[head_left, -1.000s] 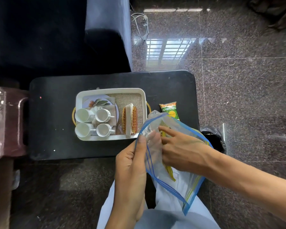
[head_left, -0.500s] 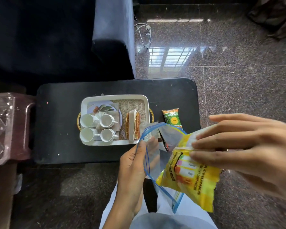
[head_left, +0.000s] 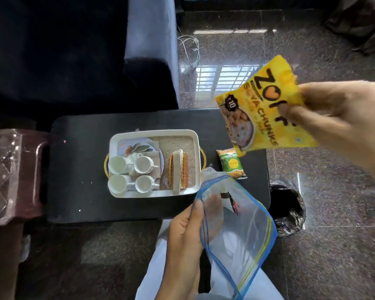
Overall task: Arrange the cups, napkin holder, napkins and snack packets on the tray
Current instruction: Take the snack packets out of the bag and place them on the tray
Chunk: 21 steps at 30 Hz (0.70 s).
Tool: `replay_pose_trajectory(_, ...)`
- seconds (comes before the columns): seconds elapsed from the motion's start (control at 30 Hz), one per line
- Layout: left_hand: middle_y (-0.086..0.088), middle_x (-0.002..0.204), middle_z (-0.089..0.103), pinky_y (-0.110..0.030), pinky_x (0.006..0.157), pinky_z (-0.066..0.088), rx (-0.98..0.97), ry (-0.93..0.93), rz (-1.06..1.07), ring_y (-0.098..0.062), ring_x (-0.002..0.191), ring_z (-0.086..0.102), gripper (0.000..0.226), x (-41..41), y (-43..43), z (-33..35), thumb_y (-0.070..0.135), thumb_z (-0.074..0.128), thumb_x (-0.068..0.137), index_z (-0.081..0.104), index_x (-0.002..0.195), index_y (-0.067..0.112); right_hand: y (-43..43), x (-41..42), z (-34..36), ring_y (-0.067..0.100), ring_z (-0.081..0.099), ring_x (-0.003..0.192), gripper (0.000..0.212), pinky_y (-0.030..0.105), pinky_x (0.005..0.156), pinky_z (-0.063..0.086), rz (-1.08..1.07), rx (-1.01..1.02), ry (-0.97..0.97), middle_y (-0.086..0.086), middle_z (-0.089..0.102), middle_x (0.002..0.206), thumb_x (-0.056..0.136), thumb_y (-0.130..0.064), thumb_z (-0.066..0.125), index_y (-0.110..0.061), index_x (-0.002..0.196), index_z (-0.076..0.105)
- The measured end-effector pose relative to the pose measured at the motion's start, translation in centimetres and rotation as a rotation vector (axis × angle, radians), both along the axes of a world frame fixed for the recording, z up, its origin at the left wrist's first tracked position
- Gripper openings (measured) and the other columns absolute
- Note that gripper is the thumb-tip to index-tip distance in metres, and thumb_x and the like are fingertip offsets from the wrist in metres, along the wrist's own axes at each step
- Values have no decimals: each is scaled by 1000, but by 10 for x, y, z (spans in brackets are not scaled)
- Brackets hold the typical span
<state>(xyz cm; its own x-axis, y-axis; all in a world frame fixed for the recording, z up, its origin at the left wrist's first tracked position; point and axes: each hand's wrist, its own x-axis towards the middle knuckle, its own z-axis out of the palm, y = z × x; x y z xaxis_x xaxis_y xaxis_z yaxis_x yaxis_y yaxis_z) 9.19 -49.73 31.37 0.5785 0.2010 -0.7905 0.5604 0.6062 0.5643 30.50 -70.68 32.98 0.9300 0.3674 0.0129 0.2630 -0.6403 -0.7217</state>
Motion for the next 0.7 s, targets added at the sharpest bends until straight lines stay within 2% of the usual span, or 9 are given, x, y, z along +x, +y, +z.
replay_pose_trajectory(0.03, -4, 110, 81, -25, 82, 63, -10, 6, 6, -15, 106, 76, 34, 1, 1, 0, 38, 56, 87, 84, 100, 24, 30, 16, -7, -16, 65, 66, 23, 5, 58, 51, -9, 85, 84, -34, 72, 81, 86, -33, 69, -40, 107, 75)
replay_pose_trajectory(0.17, -6, 107, 82, -28, 82, 64, -14, 34, 31, -15, 103, 77, 34, 3, 6, 1, 36, 58, 81, 85, 93, 19, 76, 15, -90, -20, 58, 54, 18, 1, 55, 47, -181, -62, 121, -10, 74, 80, 88, -23, 70, -26, 103, 78)
replay_pose_trajectory(0.23, -7, 106, 82, -29, 82, 64, -9, 40, 33, -15, 102, 78, 36, 2, 9, 1, 36, 58, 79, 83, 94, 15, 85, 20, -134, -9, 65, 63, 19, 14, 65, 54, -296, -93, 225, 0, 78, 88, 88, -20, 68, -18, 103, 80)
replay_pose_trajectory(0.3, -7, 106, 82, -28, 83, 63, 4, 51, 25, -16, 102, 78, 38, 2, 11, 0, 37, 57, 78, 82, 97, 15, 93, 18, -175, 12, 72, 78, 18, 27, 76, 56, -405, -104, 314, 7, 79, 90, 88, -21, 68, -14, 99, 81)
replay_pose_trajectory(0.4, -7, 105, 82, -27, 83, 63, 20, 68, 24, -18, 103, 77, 37, 2, 13, -1, 36, 57, 78, 83, 93, 15, 102, 15, -219, 21, 63, 79, 19, 27, 72, 40, -623, -41, 412, -1, 69, 66, 86, -26, 68, -12, 73, 73)
replay_pose_trajectory(0.5, -8, 105, 82, -26, 81, 63, 14, 73, 31, -18, 103, 77, 35, 4, 15, -3, 35, 57, 78, 85, 89, 18, 109, 5, -250, 19, 44, 64, 37, 24, 58, 23, -806, 8, 456, -8, 48, 53, 84, -23, 68, -14, 55, 47)
replay_pose_trajectory(0.57, -7, 106, 82, -26, 81, 64, 15, 66, 33, -18, 104, 77, 35, 3, 16, -4, 36, 57, 79, 85, 91, 18, 111, -1, -264, 16, 46, 64, 28, 18, 59, 27, -862, 8, 484, -8, 52, 60, 85, -19, 68, -17, 63, 50)
replay_pose_trajectory(0.63, -7, 106, 82, -26, 81, 63, 22, 61, 30, -16, 104, 77, 36, 2, 17, -5, 37, 57, 79, 84, 95, 18, 112, -8, -272, 17, 52, 79, 6, 18, 69, 35, -919, 31, 561, 0, 61, 82, 88, -15, 67, -16, 91, 62)
replay_pose_trajectory(0.7, -6, 106, 82, -26, 81, 63, 28, 56, 24, -15, 104, 77, 37, 1, 17, -5, 38, 58, 79, 84, 97, 18, 107, -15, -283, 18, 54, 87, 26, 22, 74, 40, -987, 63, 614, 8, 62, 101, 90, -14, 68, -9, 115, 62)
